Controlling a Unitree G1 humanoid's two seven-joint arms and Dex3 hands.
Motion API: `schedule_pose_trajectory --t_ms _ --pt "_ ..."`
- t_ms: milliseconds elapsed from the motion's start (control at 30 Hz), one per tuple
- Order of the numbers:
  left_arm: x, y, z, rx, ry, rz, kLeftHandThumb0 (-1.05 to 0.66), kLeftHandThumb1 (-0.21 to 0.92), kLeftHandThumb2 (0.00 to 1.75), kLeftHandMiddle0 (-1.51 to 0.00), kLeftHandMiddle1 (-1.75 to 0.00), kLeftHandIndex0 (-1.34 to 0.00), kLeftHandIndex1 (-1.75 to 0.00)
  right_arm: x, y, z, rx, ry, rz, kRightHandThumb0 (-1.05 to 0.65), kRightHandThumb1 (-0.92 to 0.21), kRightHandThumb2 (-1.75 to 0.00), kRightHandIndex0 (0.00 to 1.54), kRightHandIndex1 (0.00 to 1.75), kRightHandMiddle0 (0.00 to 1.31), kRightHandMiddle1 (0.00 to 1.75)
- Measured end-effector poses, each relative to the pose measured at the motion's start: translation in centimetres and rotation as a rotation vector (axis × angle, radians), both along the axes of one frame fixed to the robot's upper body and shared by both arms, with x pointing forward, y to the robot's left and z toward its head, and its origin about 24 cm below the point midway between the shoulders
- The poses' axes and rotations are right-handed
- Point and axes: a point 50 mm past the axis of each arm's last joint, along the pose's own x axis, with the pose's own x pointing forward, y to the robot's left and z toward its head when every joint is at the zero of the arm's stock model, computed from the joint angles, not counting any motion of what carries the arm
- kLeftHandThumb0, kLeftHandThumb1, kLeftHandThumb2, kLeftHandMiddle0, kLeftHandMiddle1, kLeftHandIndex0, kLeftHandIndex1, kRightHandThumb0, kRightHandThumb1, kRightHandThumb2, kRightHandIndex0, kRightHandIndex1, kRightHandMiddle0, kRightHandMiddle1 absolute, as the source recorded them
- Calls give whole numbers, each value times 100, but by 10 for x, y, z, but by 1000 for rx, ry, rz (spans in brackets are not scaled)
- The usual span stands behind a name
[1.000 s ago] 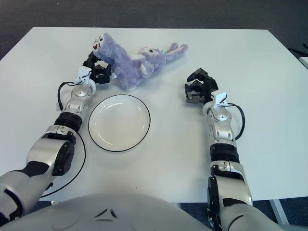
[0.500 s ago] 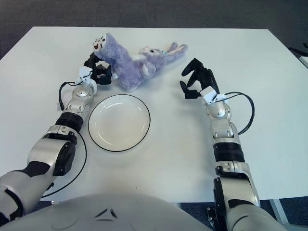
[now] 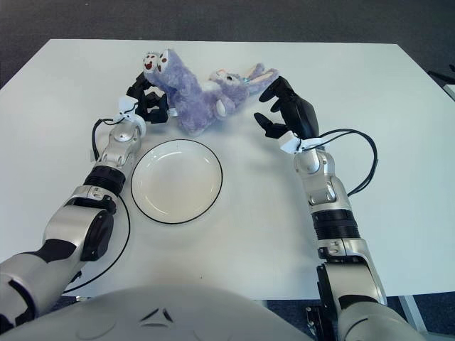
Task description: Put the doll into the plate.
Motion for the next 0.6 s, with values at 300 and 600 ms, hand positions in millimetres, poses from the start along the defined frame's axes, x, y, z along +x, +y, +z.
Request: schedule_pose_trajectory --t_ms 300,600 --pt "-5 -2 -2 -12 33 -8 -1 23 140 -67 -174 -49 -168 5 1 13 -55 -56 -4 -46 -32 -101 17 99 0 116" --pt "-9 -5 -2 -14 50 -29 -1 23 141 -57 -175 -55 -174 13 9 22 -147 -86 4 -63 -43 -82 15 82 0 97"
